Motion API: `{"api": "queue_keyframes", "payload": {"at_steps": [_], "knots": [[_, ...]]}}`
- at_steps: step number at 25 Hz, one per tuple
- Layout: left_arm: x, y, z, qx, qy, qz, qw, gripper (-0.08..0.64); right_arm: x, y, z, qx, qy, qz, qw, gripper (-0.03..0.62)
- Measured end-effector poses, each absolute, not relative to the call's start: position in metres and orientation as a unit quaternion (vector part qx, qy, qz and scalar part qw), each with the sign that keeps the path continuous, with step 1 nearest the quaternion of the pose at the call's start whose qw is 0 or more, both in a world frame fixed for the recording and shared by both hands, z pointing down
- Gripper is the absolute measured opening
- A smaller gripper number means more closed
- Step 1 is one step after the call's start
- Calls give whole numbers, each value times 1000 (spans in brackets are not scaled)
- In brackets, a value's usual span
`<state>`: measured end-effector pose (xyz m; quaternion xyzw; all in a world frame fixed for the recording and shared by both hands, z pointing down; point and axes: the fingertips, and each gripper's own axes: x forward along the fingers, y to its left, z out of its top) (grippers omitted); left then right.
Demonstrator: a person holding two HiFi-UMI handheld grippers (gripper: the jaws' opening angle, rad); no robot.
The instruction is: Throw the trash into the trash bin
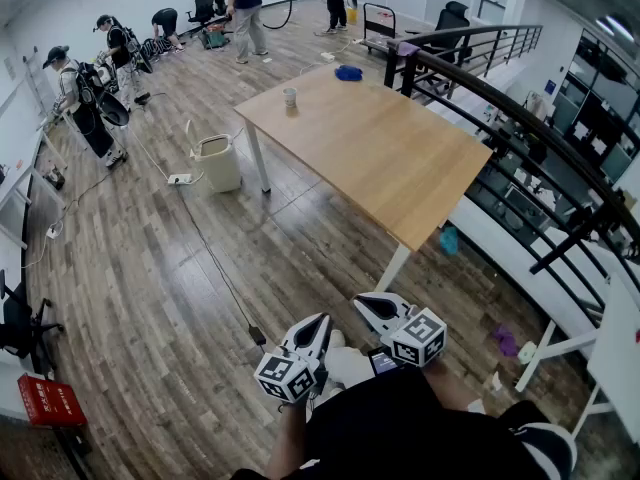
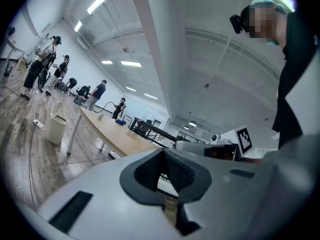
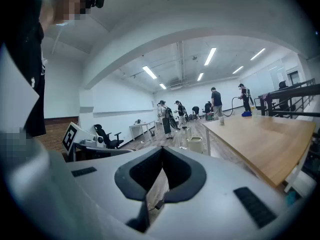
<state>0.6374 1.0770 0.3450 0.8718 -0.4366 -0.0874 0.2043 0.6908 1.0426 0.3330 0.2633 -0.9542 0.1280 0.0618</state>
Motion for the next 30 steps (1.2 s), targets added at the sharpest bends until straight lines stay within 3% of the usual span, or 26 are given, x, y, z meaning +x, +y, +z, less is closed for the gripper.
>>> {"api": "queue_keyframes", "payload": {"at_steps": [7, 13, 17, 25, 30], "knots": [[608, 1021, 340, 861, -453, -79, 215, -2, 634, 981, 335, 224, -963, 138, 59, -2], [568, 928, 281, 876, -463, -17, 136, -2, 592, 890, 297, 201, -970, 133, 18, -2], [575, 882, 260, 877, -462, -23, 131, -2, 601, 838, 286, 215, -965, 151, 5, -2], [550, 813, 299, 878, -458, 74, 119, -2, 563, 748, 314, 232, -959, 165, -1, -2], [531, 764, 321, 876, -460, 84, 120, -2, 556, 698, 348, 259, -947, 187, 30, -2]]}}
